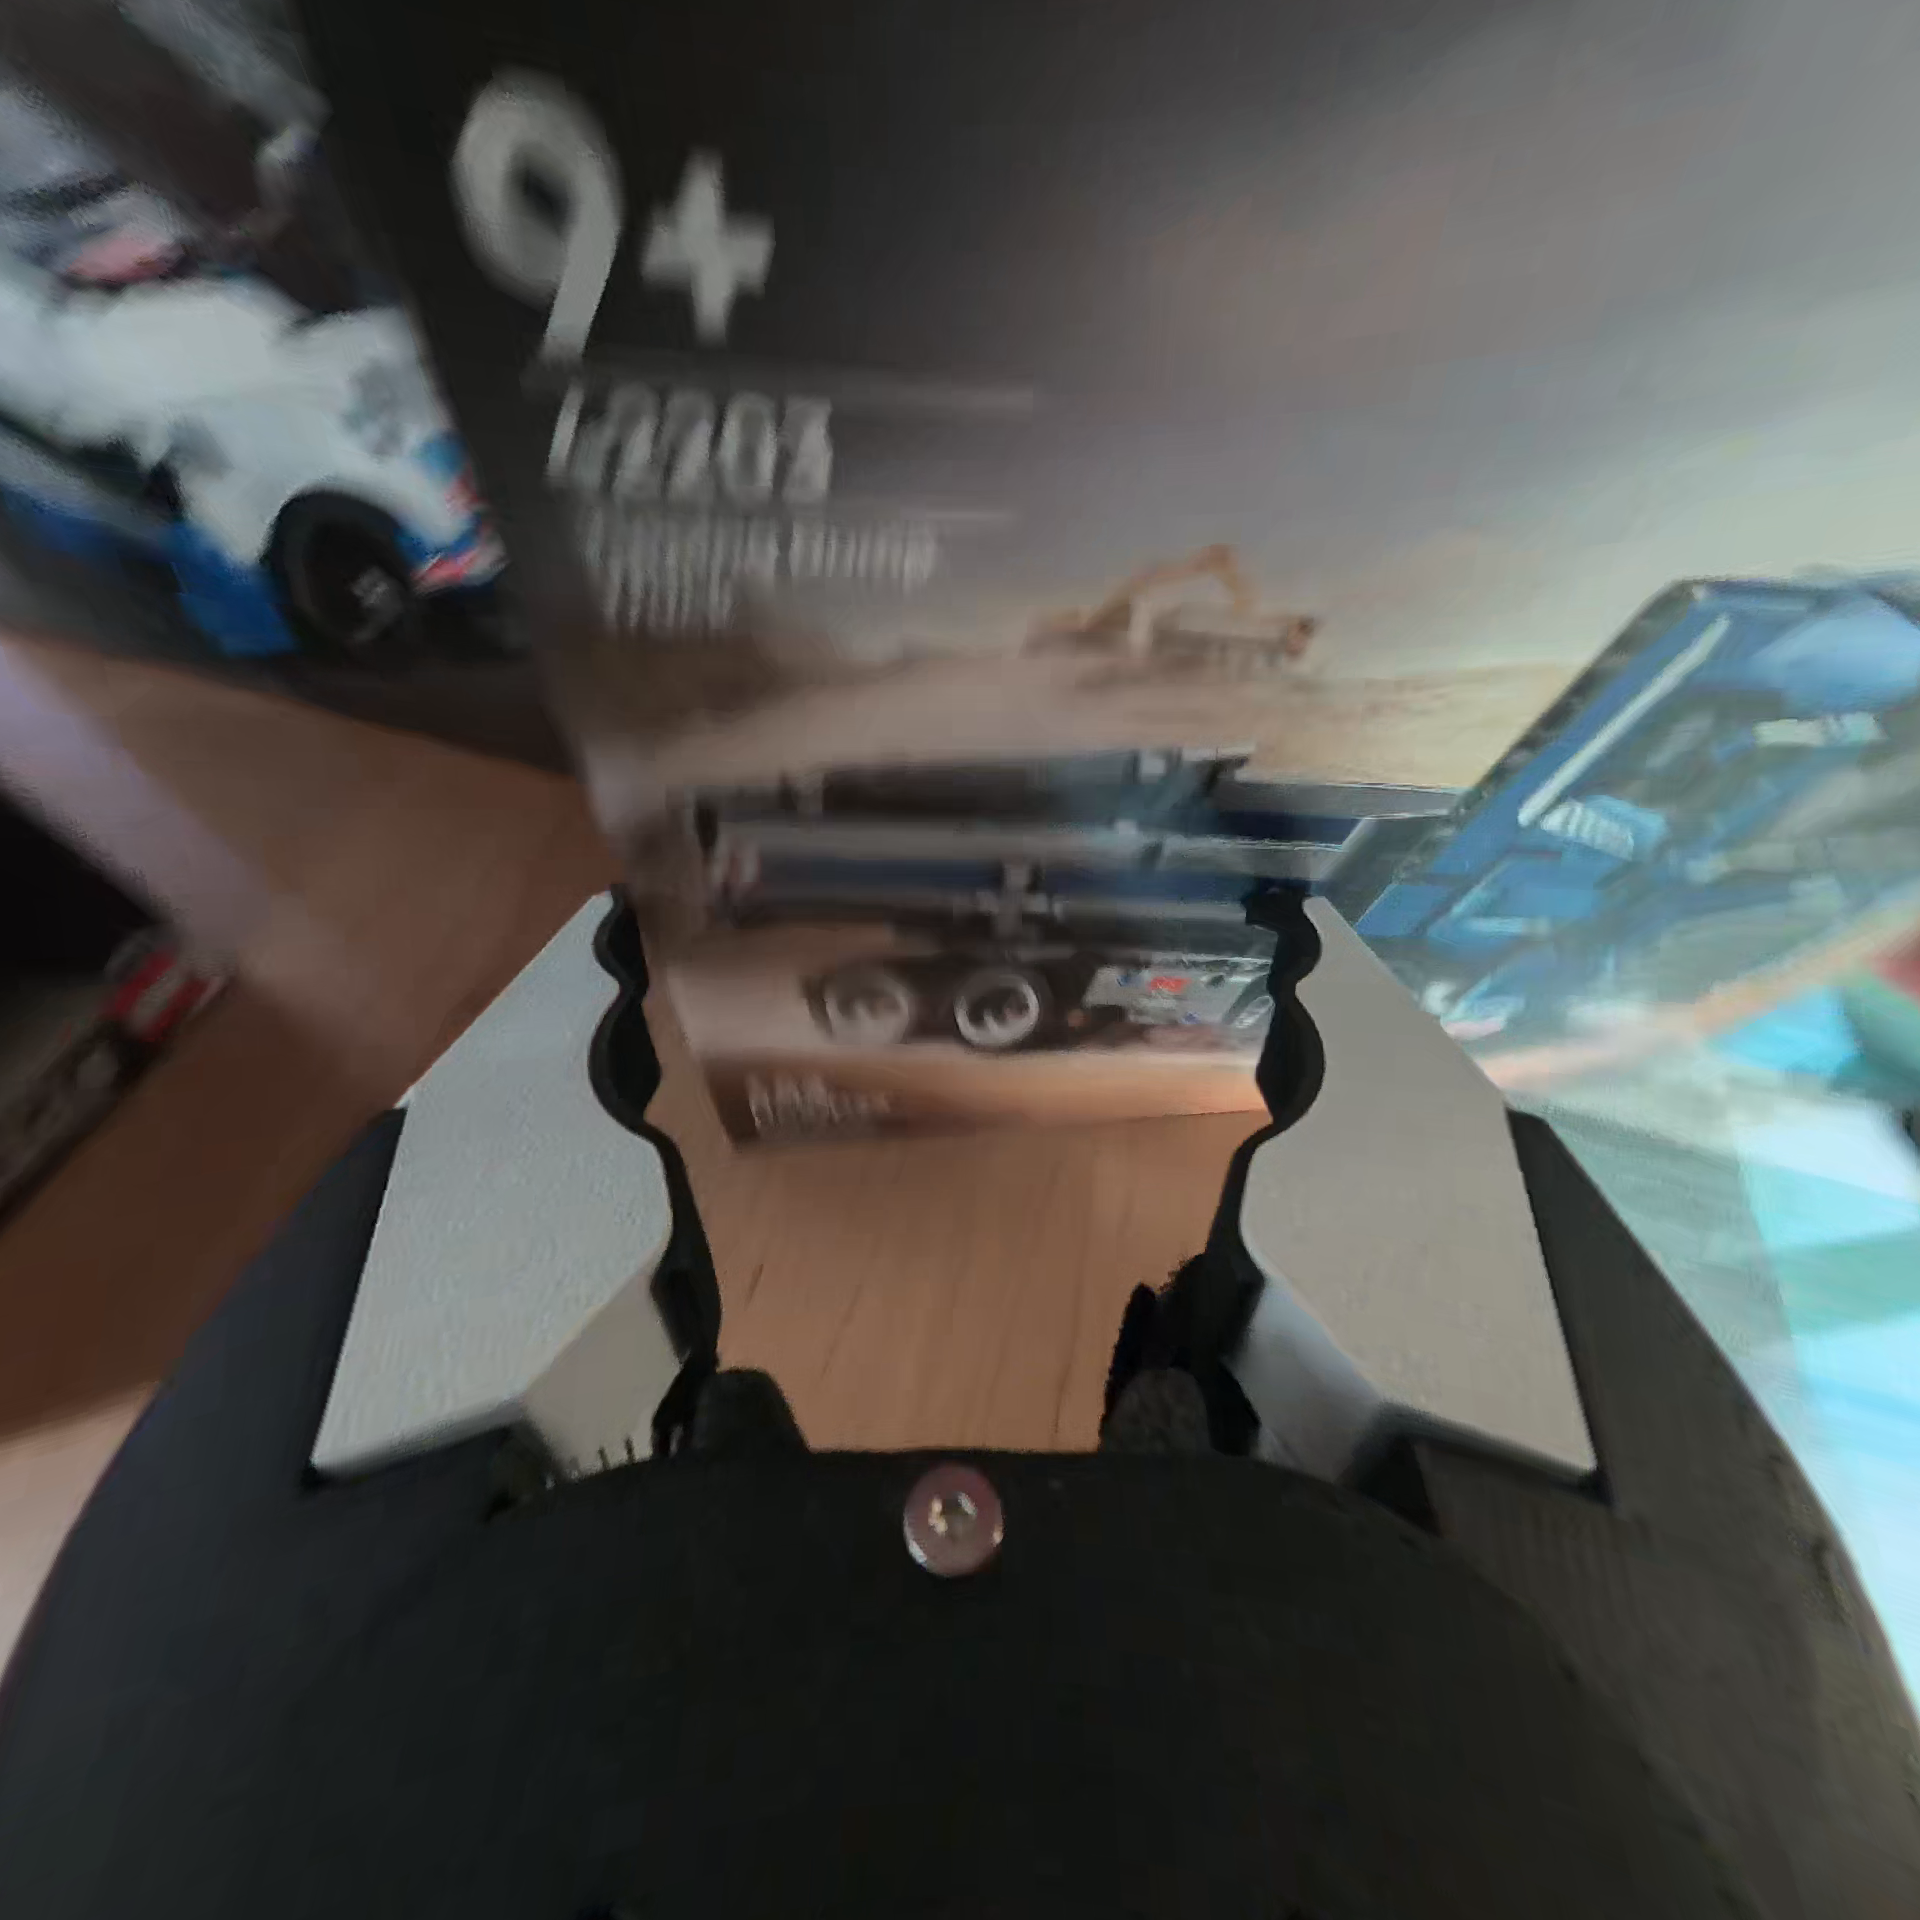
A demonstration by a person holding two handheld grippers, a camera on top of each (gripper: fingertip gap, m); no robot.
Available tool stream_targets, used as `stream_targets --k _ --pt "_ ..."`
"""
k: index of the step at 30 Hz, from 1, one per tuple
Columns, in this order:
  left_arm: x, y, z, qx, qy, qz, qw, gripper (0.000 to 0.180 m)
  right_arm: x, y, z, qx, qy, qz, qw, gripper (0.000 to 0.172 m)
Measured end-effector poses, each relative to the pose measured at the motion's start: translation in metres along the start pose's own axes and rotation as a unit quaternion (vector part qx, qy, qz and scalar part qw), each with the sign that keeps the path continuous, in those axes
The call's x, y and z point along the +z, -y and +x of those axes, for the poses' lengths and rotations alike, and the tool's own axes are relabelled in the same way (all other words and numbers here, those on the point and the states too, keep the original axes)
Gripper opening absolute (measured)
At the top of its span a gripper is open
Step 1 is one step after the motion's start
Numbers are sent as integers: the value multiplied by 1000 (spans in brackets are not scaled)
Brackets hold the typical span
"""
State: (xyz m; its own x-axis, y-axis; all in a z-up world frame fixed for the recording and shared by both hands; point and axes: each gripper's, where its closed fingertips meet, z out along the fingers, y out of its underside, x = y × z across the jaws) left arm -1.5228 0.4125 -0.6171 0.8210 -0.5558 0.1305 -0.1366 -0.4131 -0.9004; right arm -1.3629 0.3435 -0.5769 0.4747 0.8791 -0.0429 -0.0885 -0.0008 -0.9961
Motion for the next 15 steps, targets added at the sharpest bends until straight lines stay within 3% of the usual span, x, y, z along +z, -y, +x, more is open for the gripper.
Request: stream_targets --k 1,4,9,12,15 --pt "-1 -2 -9 -25 21 0 999 117 4 -2 -5 4 -7 -14 1000 95" --pt "-10 -9 -18 -119 62 -18 991 93 15 -8 -25 -5 -38 -62 997 92" --pt "-31 6 17 -182 49 17 982 55 37 -15 -48 9 -94 -118 989 92" --pt "-46 10 37 -185 -9 32 982 79 58 -19 -49 18 -95 -153 983 94" --pt "-66 22 49 -182 -30 57 981 81 64 -8 -47 21 -111 -148 982 98"
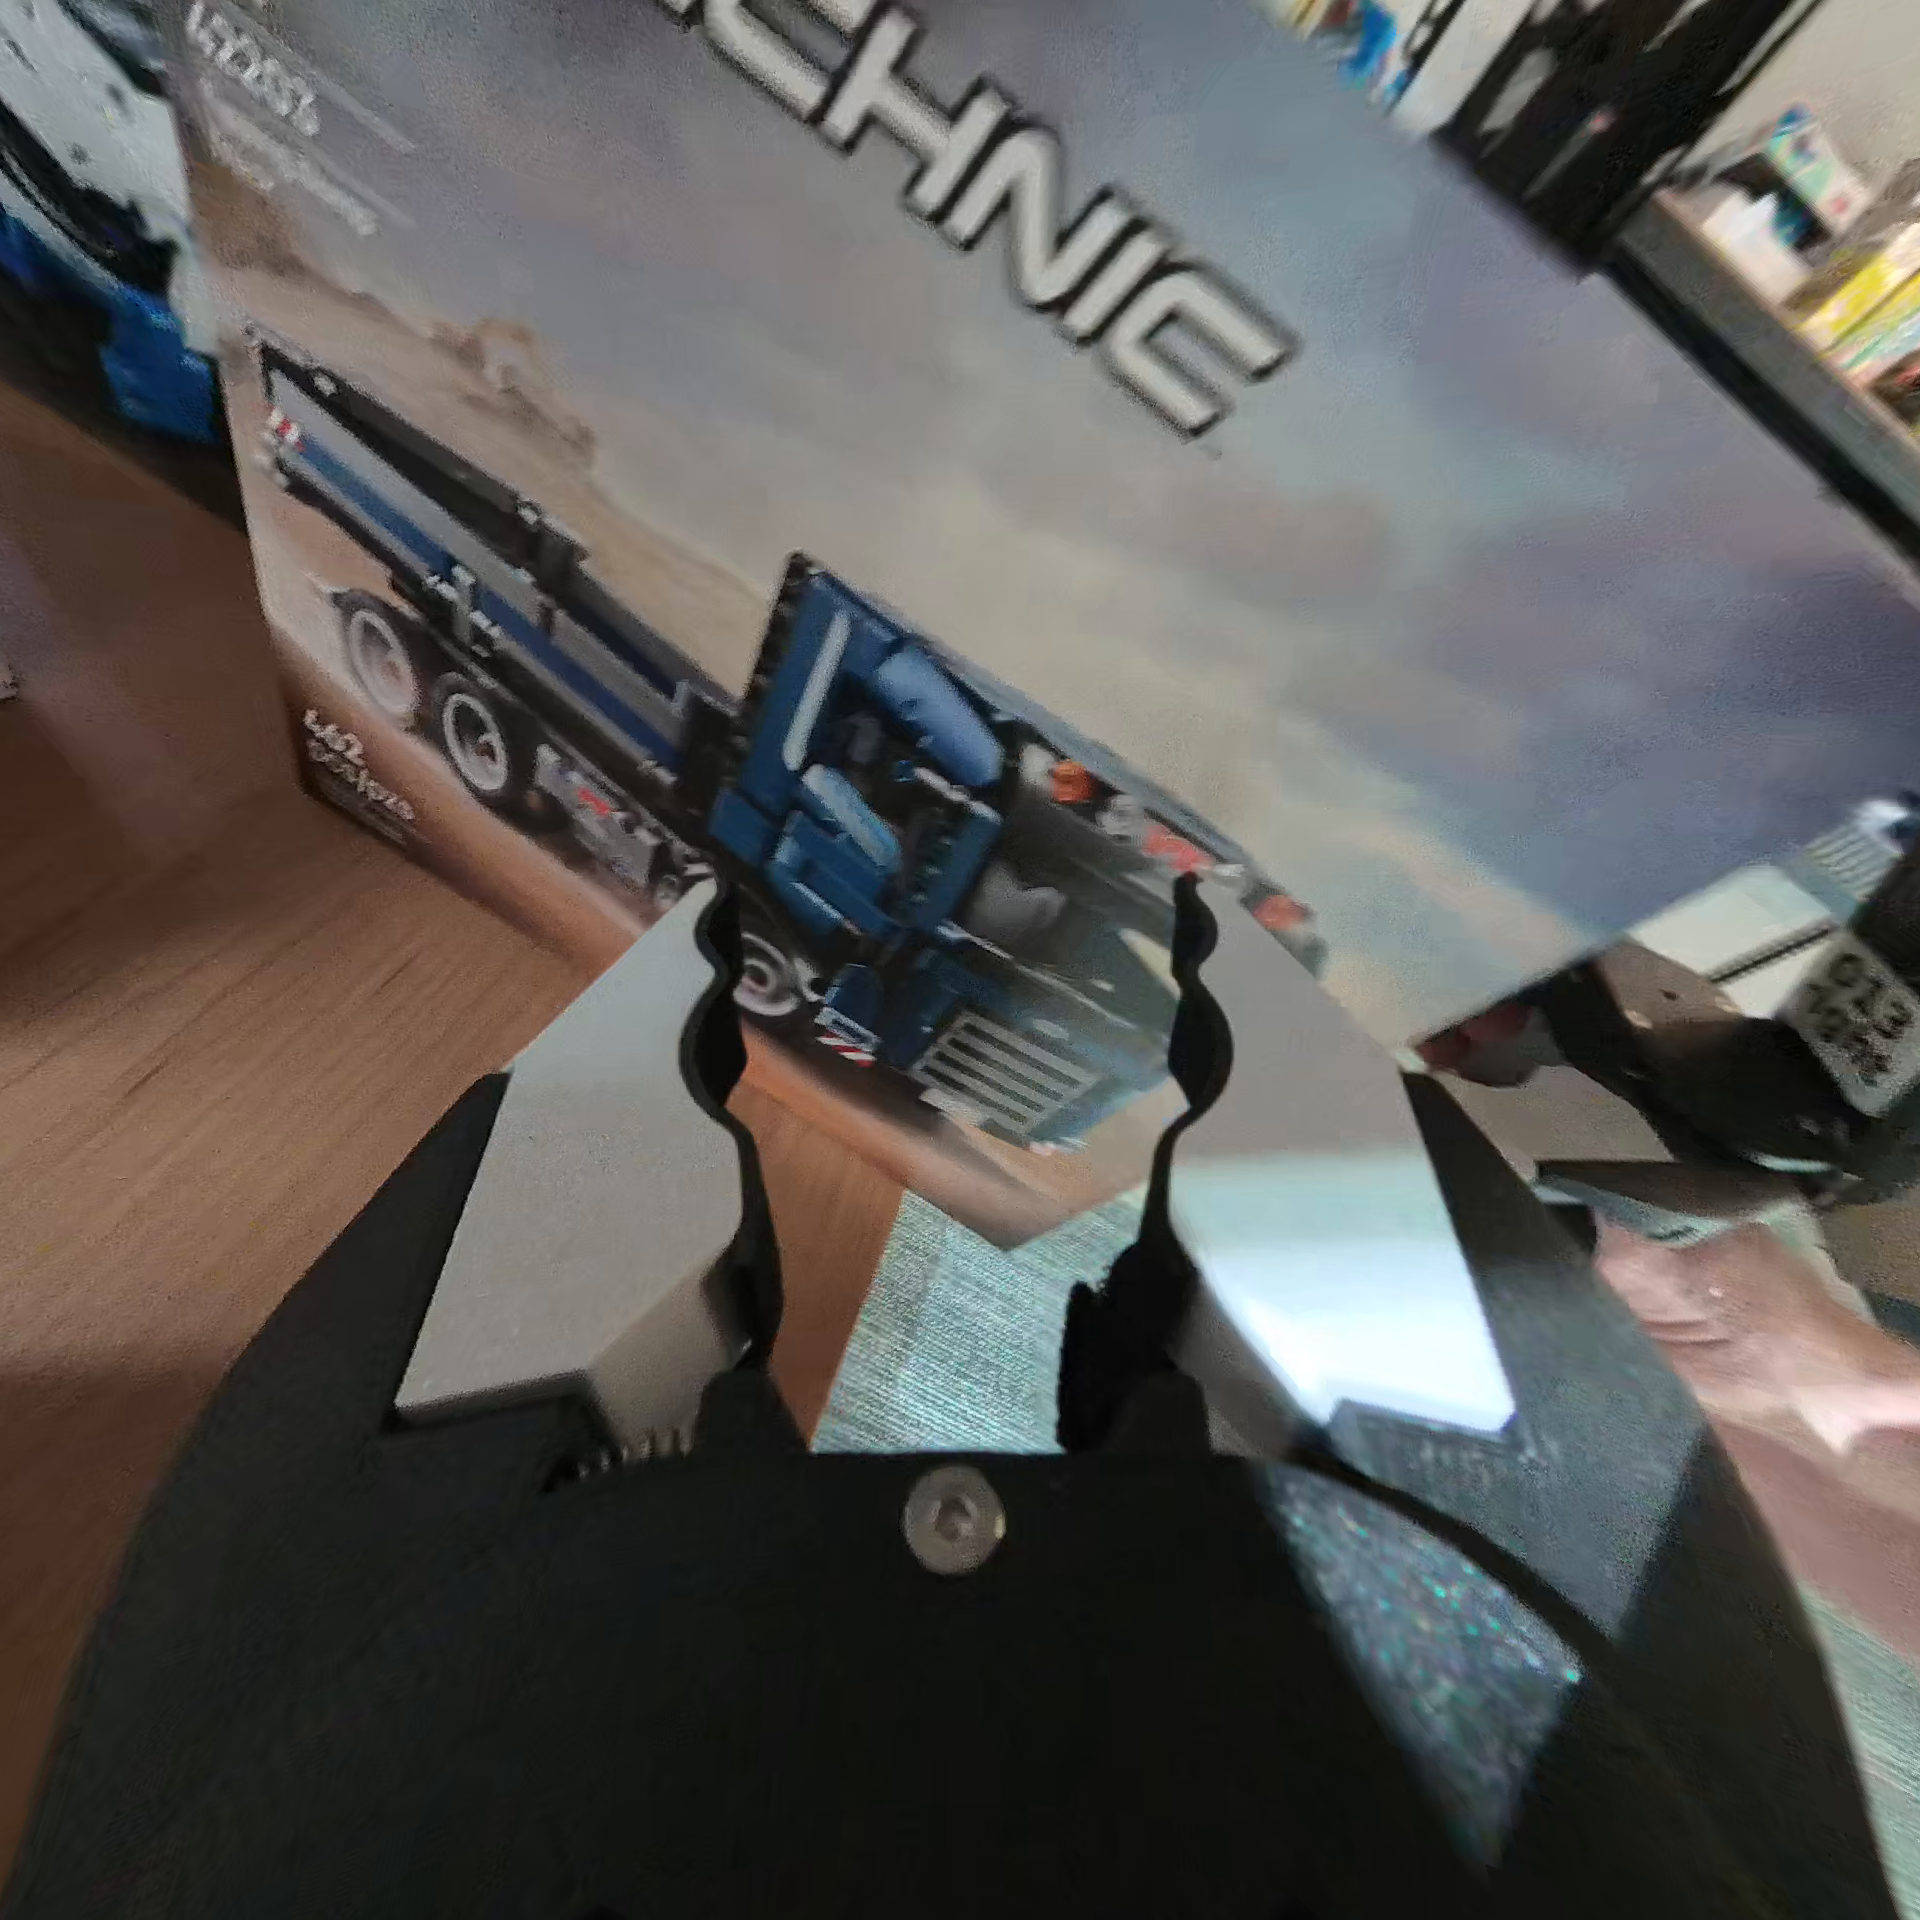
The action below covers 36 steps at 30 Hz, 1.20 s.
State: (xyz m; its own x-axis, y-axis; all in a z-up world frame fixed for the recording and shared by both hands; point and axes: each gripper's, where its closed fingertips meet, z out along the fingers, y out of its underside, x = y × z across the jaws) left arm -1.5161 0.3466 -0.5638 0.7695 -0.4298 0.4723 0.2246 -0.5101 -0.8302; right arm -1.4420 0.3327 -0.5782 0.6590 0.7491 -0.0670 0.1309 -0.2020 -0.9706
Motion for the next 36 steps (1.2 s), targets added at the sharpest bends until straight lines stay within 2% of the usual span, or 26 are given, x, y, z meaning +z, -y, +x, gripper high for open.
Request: stream_targets --k 2,4,7,11,14,16,17,20,24,29,36 --pt "-14 10 18 20 -14 8 1000 87 -18 4 6 9 -34 8 999 98" --pt "-28 23 36 51 -14 16 998 92 -37 -4 3 48 -38 2 998 81" --pt "-42 44 76 134 -14 16 991 93 -53 -21 -10 94 -30 -8 995 72" --pt "-37 71 125 285 -9 2 959 92 -51 -21 -24 82 -22 -12 996 64" --pt "-18 75 138 360 -16 -37 932 91 -41 -12 -30 63 -21 -15 998 60" --pt "-4 66 130 384 -8 -77 920 84 -31 -9 -28 57 -36 -20 998 54" --pt "2 61 126 393 -7 -95 915 82 -28 -8 -22 55 -56 -19 997 44" --pt "15 55 110 430 18 -120 895 79 -14 -5 -21 49 -50 -27 997 37" --pt "25 71 91 424 51 -113 897 71 8 1 -4 53 -61 -32 996 26" --pt "41 93 59 429 104 -113 890 65 42 10 11 43 -51 -42 997 26" --pt "54 119 22 412 135 -97 896 62 83 19 24 52 -35 -46 997 27"
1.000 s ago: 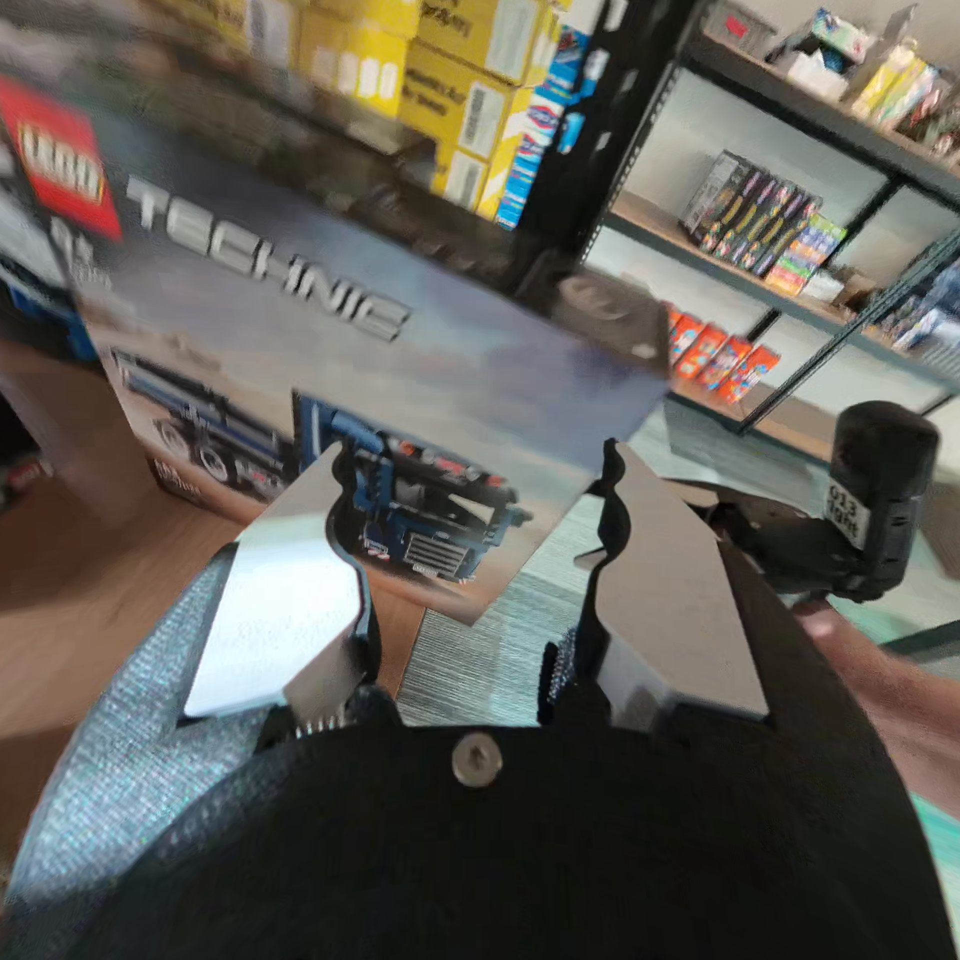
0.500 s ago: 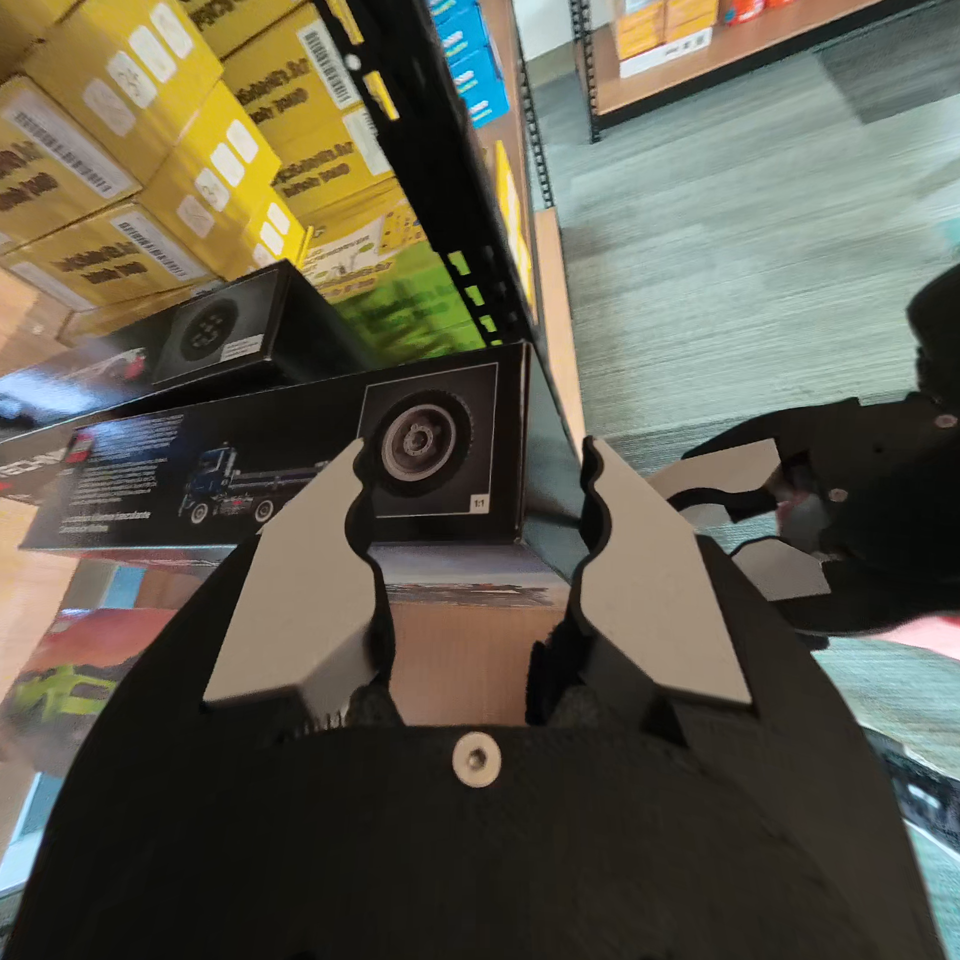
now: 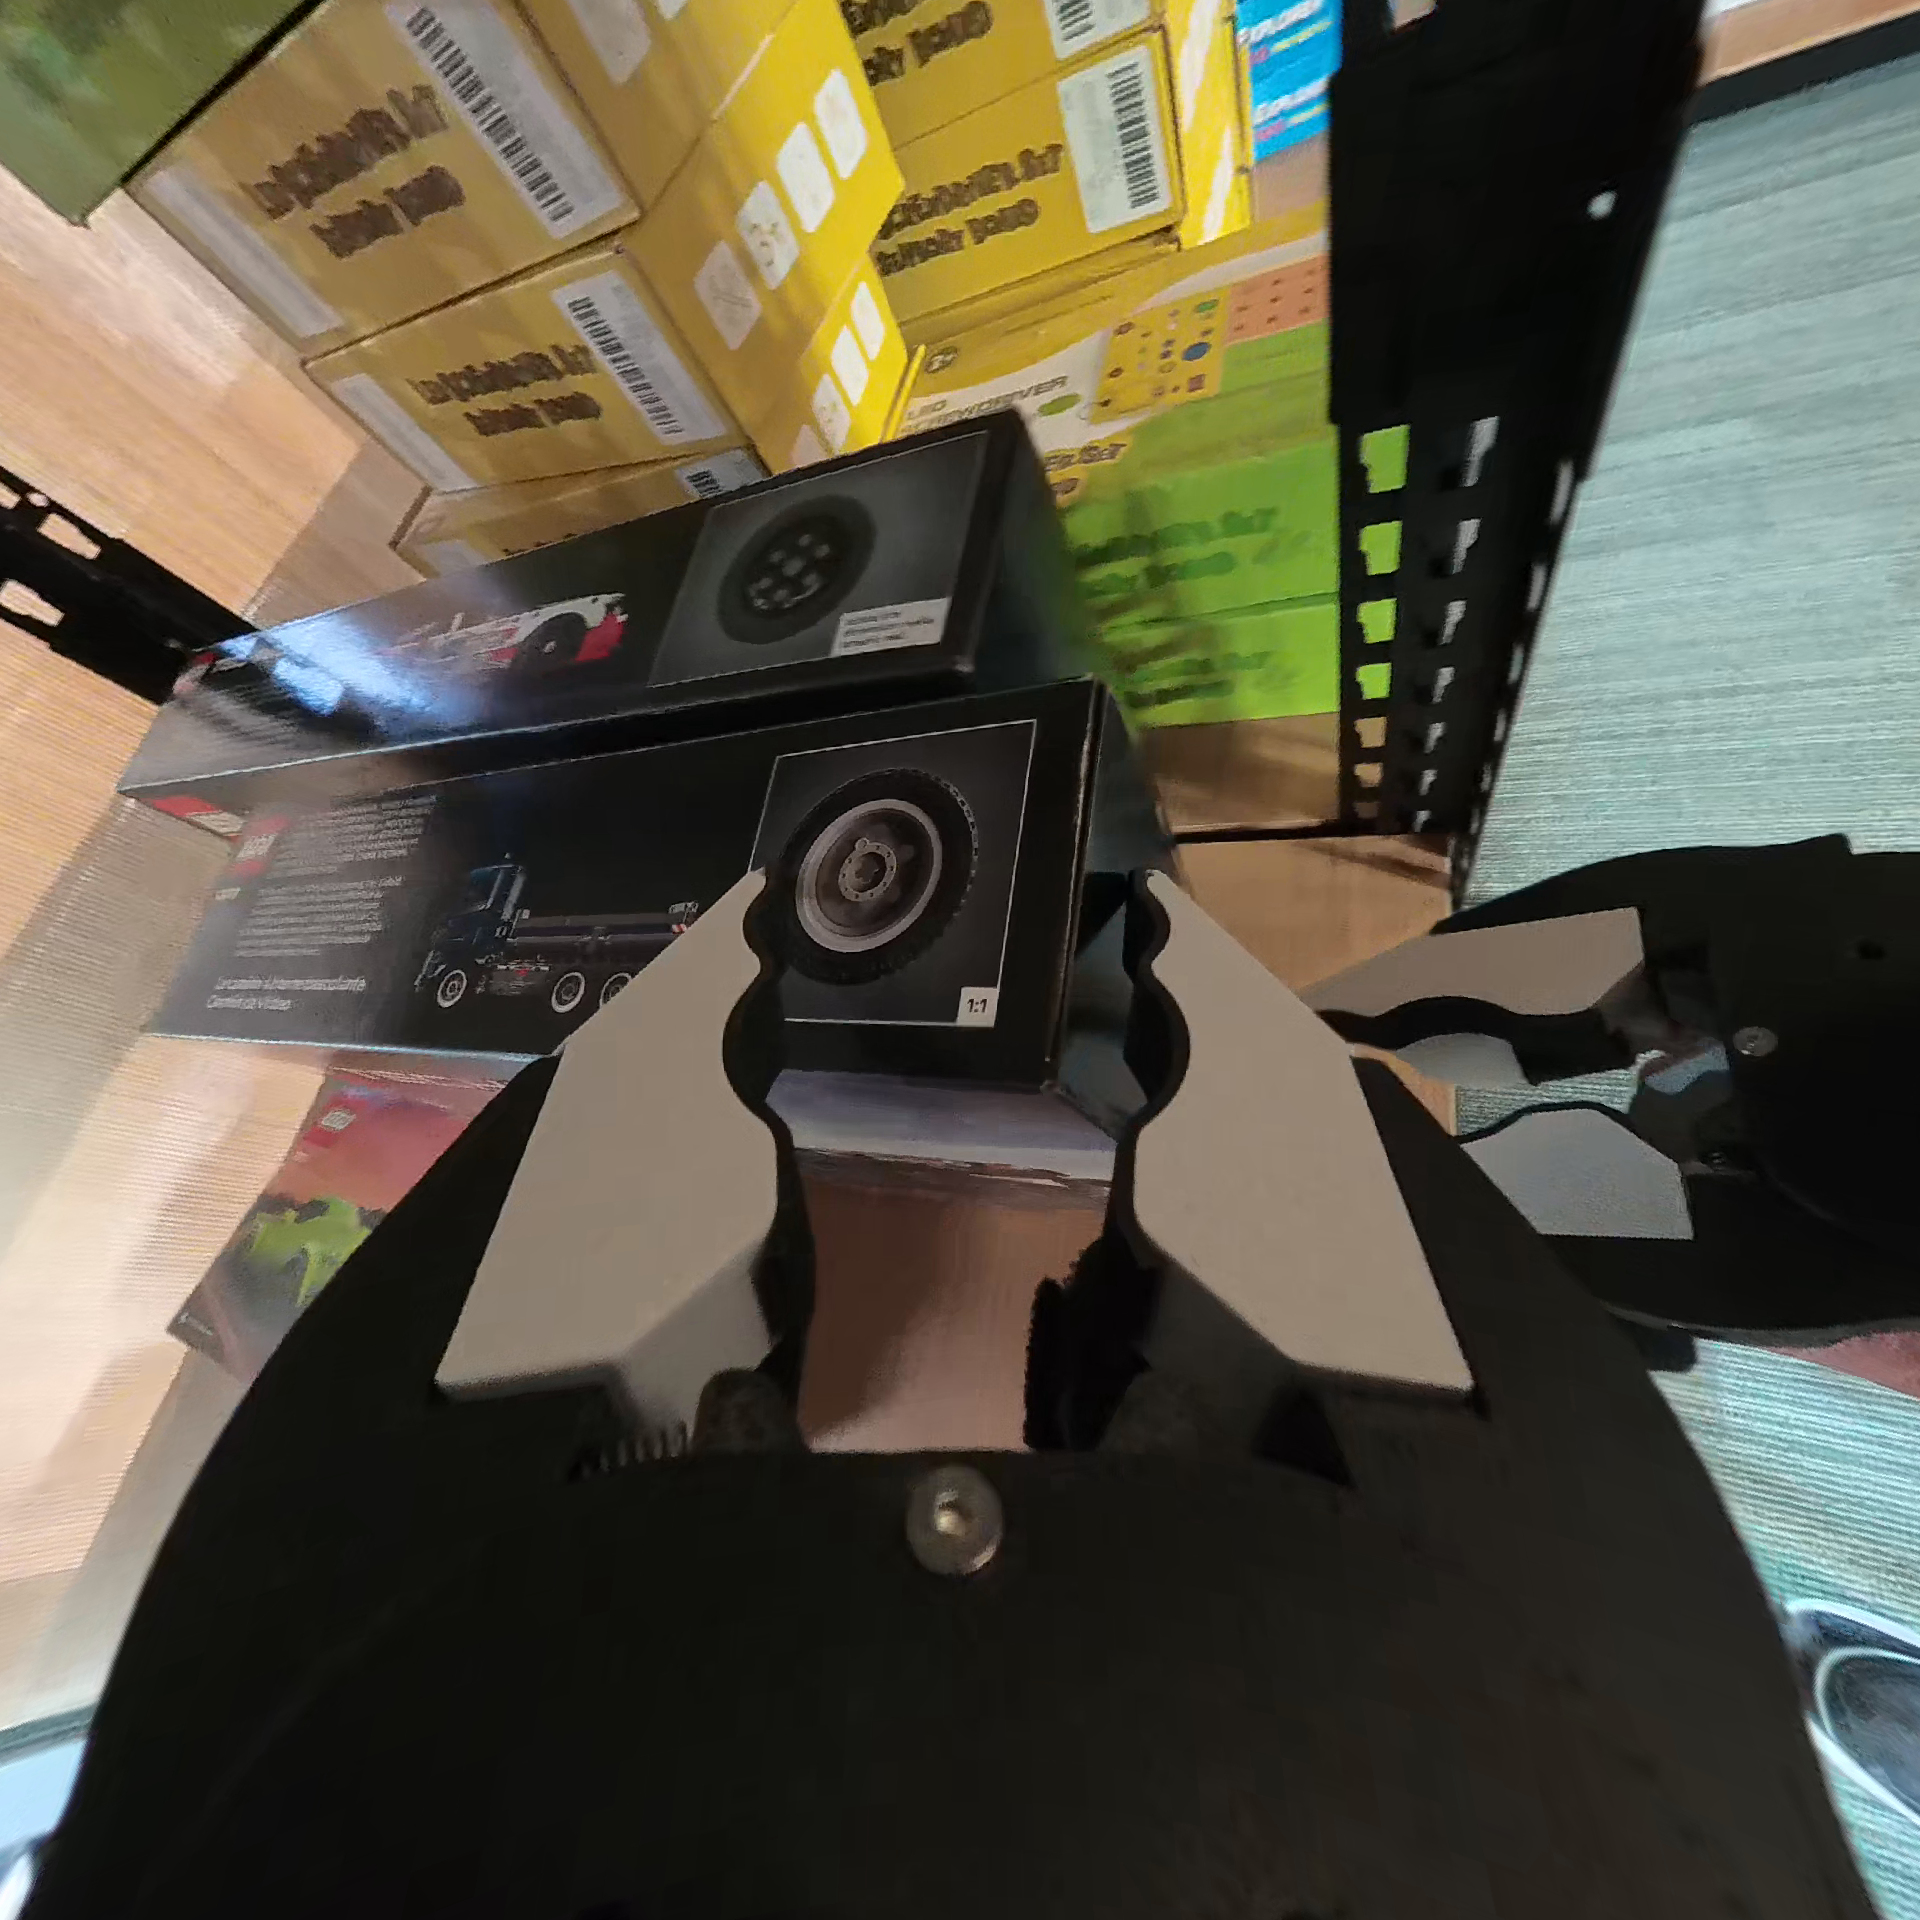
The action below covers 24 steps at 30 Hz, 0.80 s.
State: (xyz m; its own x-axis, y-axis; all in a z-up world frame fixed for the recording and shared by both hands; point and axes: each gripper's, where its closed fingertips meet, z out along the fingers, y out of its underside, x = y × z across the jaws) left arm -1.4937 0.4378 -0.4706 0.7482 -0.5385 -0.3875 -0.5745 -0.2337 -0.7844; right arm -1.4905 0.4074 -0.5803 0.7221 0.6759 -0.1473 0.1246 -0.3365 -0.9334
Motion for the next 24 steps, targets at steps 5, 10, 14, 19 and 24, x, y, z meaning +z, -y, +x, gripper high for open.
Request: stream_targets --k 5,10,14,19,24 --pt "9 -3 -17 3 -2 5 1000 62 17 7 1 3 12 7 1000 26" --pt "14 -5 -27 9 -24 31 999 61 28 10 2 0 15 2 1000 25" --pt "15 -6 -31 27 -63 61 996 60 34 11 0 7 5 9 1000 24" --pt "19 -5 -35 25 -80 77 994 60 40 12 -3 10 -8 12 1000 21" --pt "13 -6 -41 27 -69 43 996 64 23 15 -5 19 6 22 1000 33"
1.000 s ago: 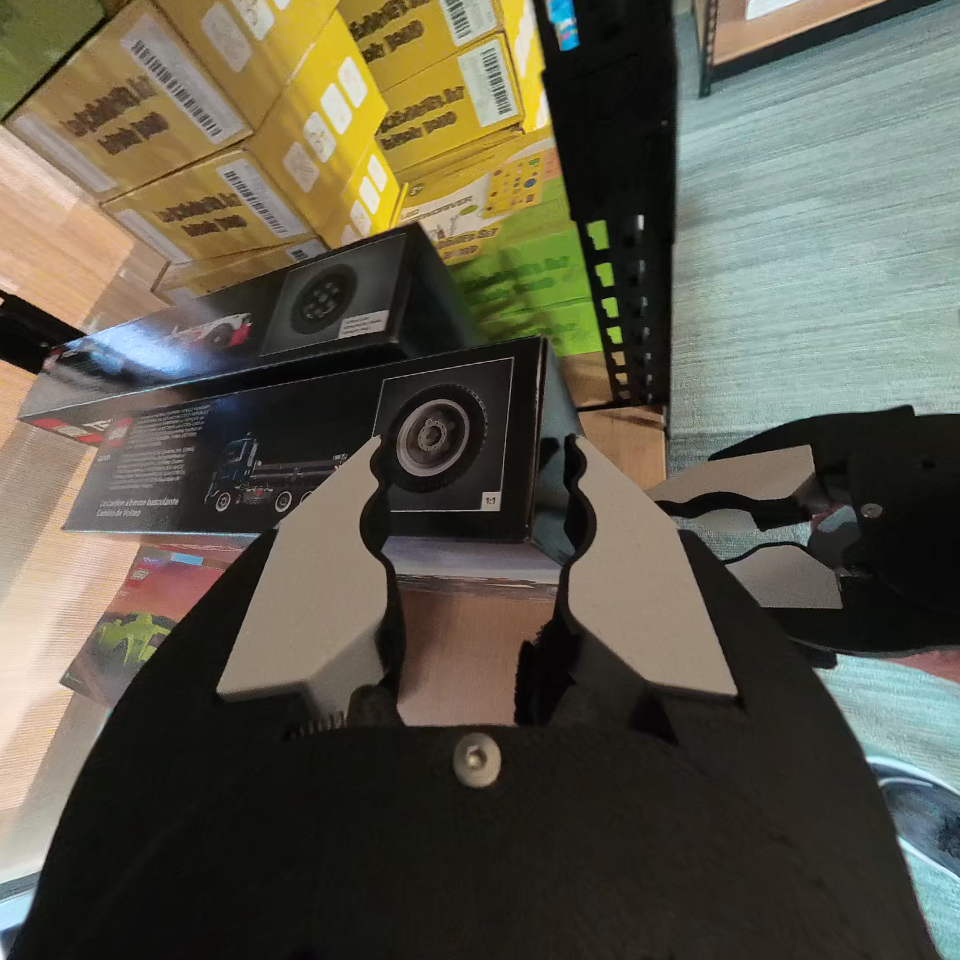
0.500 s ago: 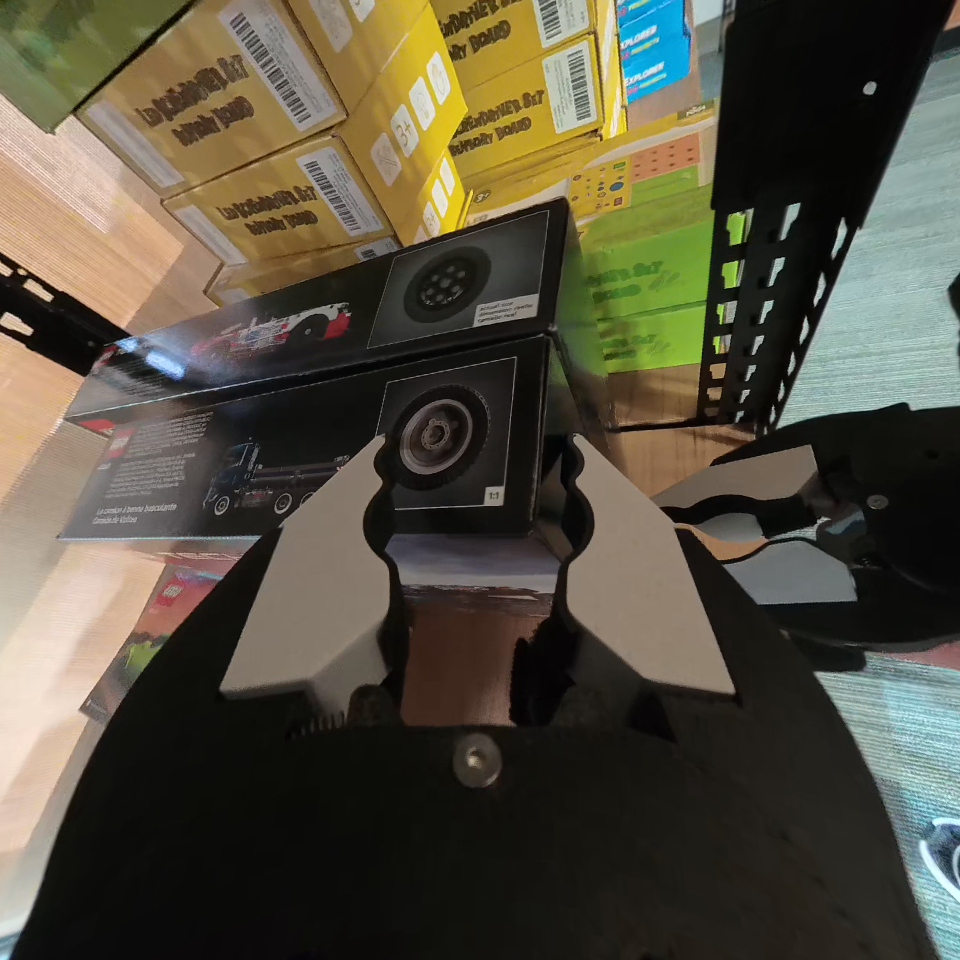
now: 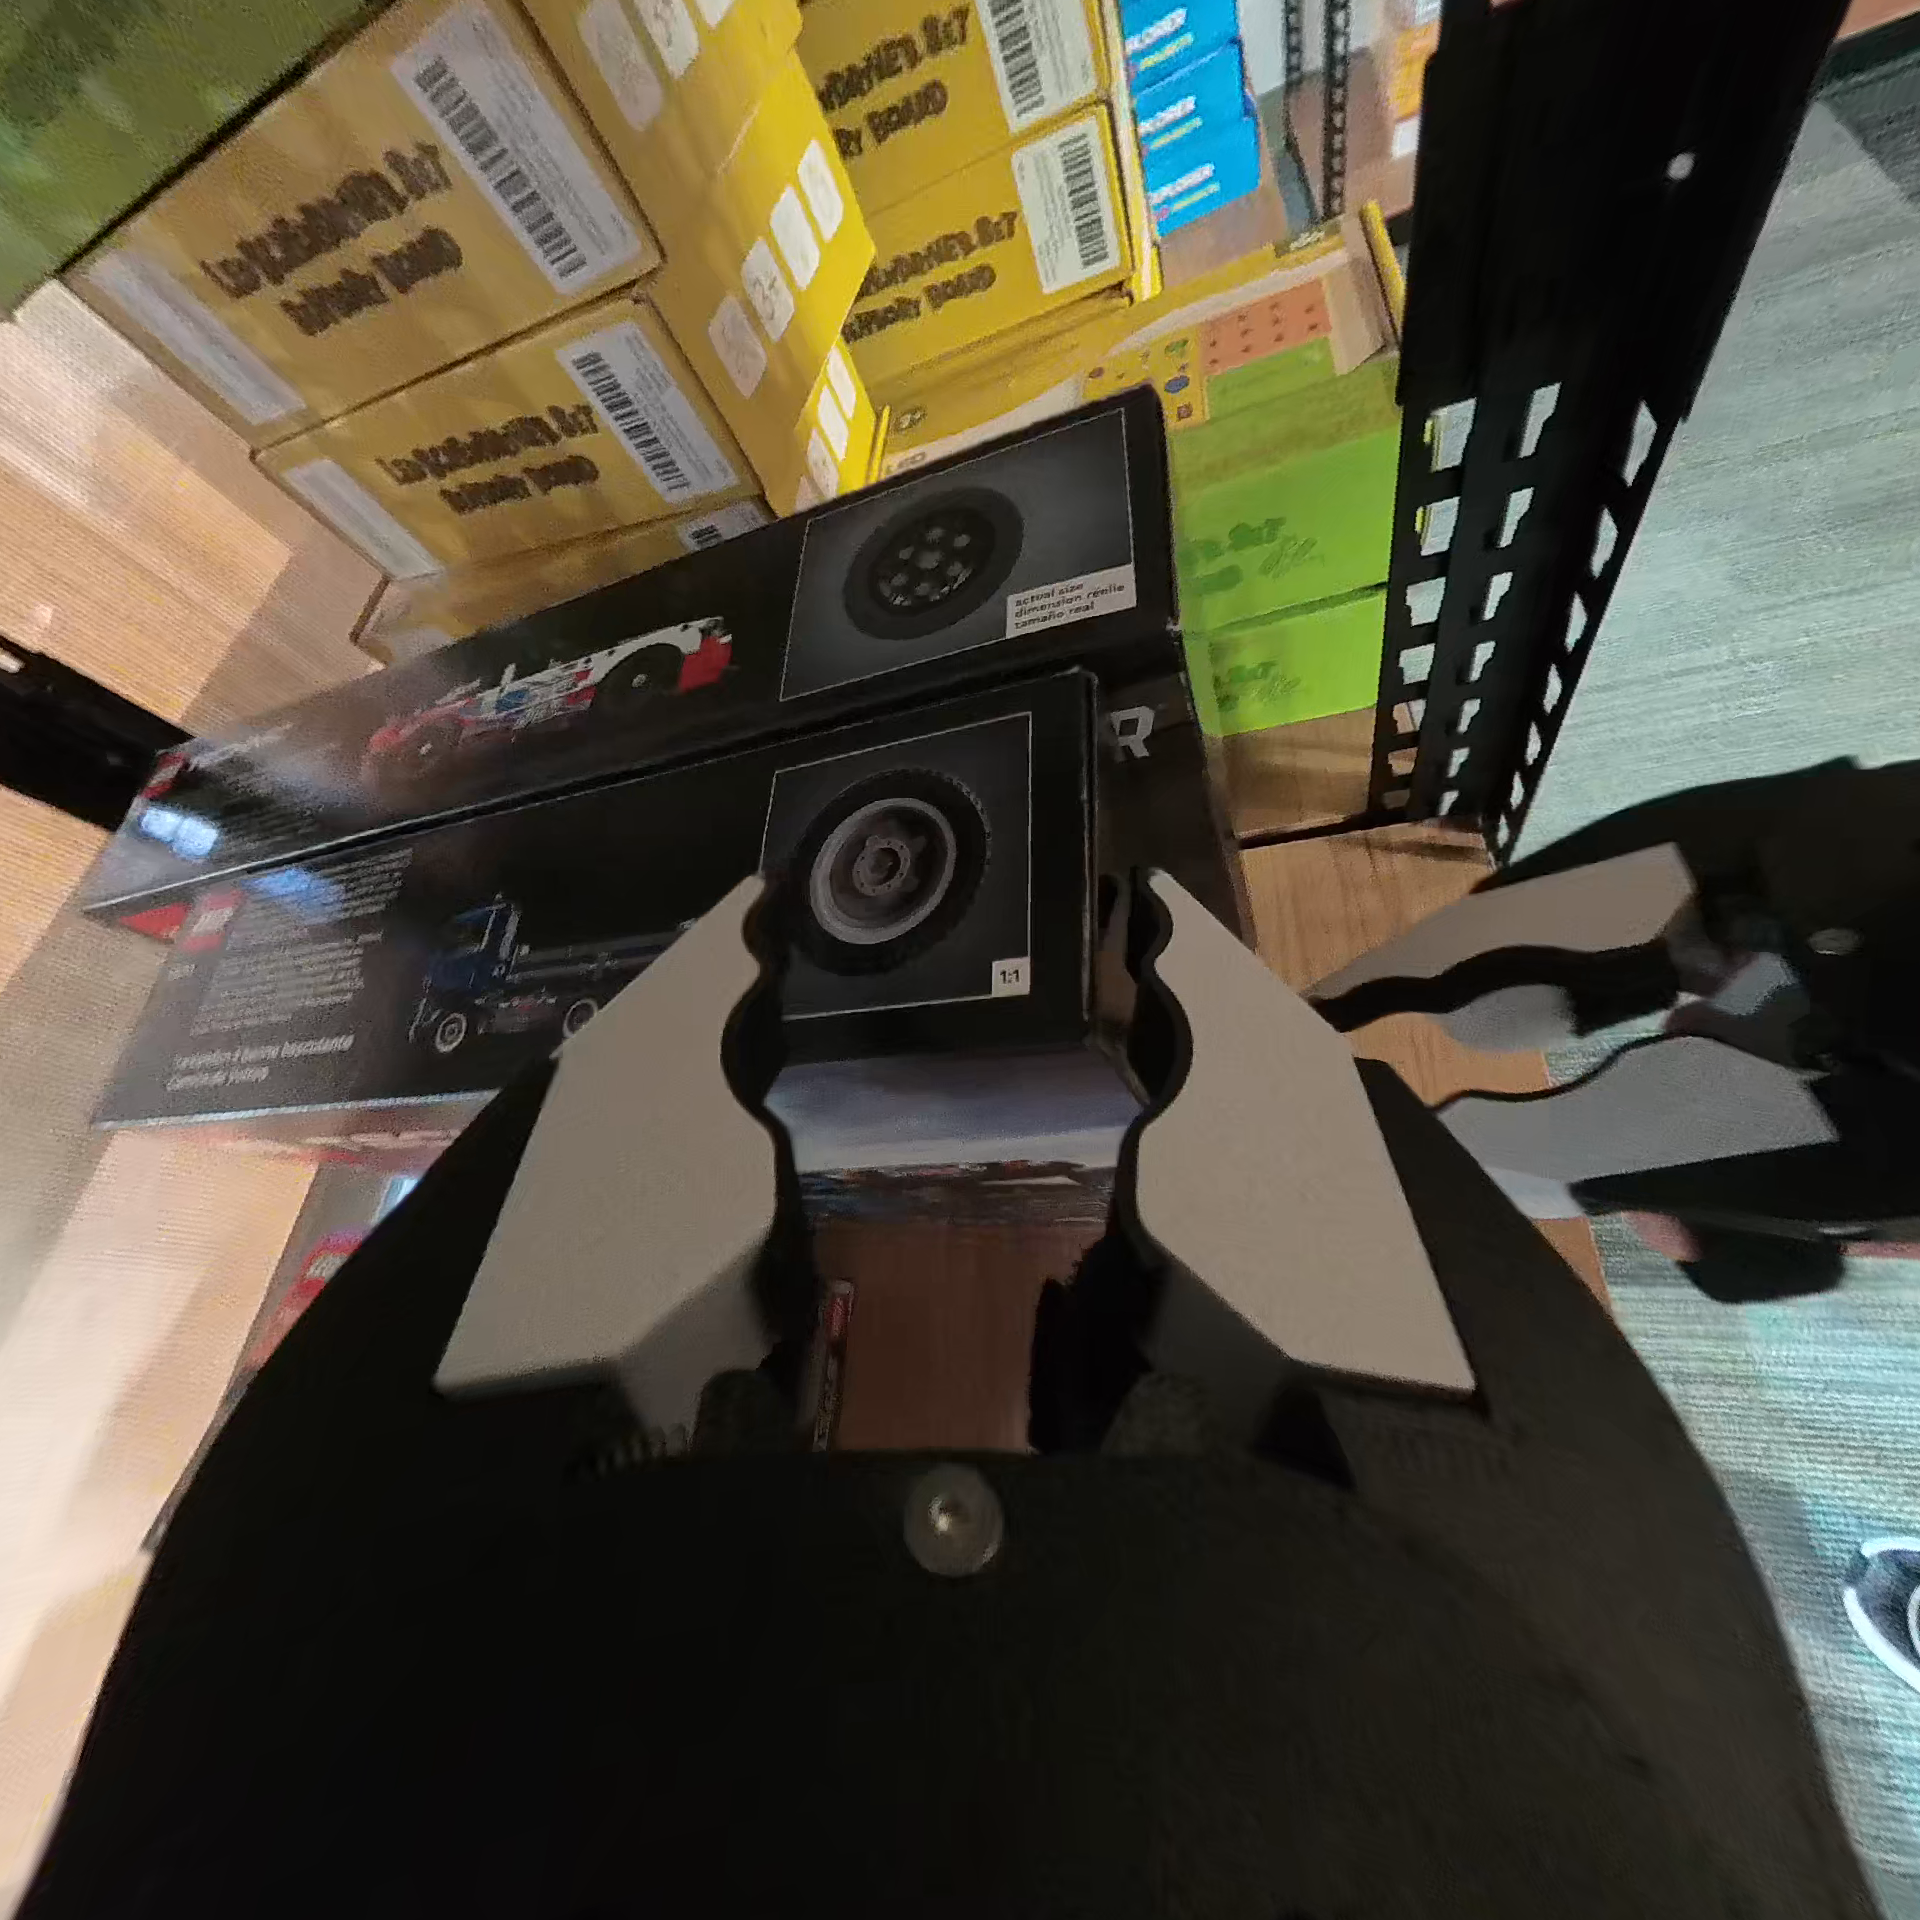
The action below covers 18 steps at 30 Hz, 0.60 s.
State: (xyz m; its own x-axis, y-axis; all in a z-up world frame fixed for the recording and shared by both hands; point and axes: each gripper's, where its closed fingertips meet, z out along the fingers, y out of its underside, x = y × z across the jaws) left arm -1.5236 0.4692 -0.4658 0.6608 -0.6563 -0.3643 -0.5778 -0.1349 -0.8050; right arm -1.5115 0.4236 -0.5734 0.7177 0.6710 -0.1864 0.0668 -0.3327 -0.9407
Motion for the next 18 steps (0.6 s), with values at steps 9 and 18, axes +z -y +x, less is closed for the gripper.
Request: stream_targets --k 9,18 --pt "-74 39 45 -53 46 45 996 68 -176 -9 -68 -22 35 -30 999 34" --pt "-61 65 246 -103 -192 36 975 29 -336 -28 -123 -80 -14 -112 990 6"
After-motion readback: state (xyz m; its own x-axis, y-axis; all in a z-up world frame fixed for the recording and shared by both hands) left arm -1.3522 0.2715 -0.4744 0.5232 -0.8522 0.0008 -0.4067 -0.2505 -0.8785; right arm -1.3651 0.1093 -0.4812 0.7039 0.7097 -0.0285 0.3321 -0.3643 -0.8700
